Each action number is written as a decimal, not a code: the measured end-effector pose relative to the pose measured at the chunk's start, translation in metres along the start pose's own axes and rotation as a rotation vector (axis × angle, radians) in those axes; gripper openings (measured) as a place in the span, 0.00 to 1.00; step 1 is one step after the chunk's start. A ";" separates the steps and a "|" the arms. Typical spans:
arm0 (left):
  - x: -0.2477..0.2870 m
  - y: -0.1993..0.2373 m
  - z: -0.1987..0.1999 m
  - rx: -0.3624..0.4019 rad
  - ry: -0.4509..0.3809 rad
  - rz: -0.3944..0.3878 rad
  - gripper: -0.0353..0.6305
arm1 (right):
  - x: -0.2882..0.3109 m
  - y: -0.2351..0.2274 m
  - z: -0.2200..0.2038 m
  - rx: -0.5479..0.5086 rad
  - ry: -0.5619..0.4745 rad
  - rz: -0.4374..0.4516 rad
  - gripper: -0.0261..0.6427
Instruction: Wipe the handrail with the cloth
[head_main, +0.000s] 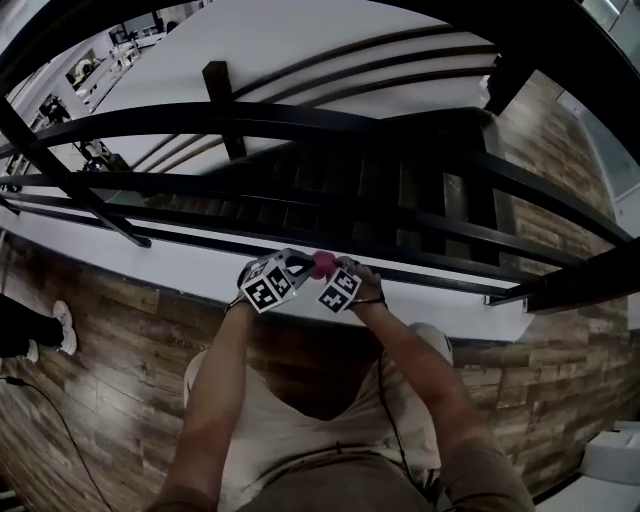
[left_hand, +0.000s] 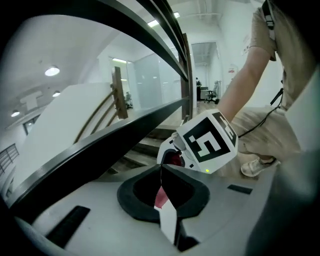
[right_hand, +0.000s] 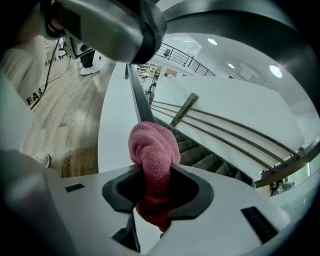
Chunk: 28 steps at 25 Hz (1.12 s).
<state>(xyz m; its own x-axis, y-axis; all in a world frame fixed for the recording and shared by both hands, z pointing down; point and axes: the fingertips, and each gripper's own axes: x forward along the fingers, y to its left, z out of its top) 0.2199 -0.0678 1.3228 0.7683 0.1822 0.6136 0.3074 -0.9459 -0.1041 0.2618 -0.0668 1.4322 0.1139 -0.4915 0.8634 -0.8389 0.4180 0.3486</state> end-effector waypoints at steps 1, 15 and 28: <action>0.008 -0.008 0.004 0.016 0.005 -0.028 0.08 | -0.002 -0.004 -0.009 0.008 0.007 0.001 0.25; 0.067 -0.050 0.029 0.111 0.053 -0.133 0.08 | -0.034 -0.043 -0.121 0.075 0.099 -0.061 0.25; 0.086 -0.051 0.037 0.123 0.056 -0.132 0.08 | -0.040 -0.052 -0.149 0.065 0.121 -0.093 0.25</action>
<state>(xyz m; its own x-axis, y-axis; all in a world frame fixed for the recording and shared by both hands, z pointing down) 0.2911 0.0064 1.3515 0.6856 0.2842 0.6703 0.4723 -0.8742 -0.1124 0.3800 0.0449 1.4337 0.2528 -0.4286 0.8674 -0.8539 0.3228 0.4083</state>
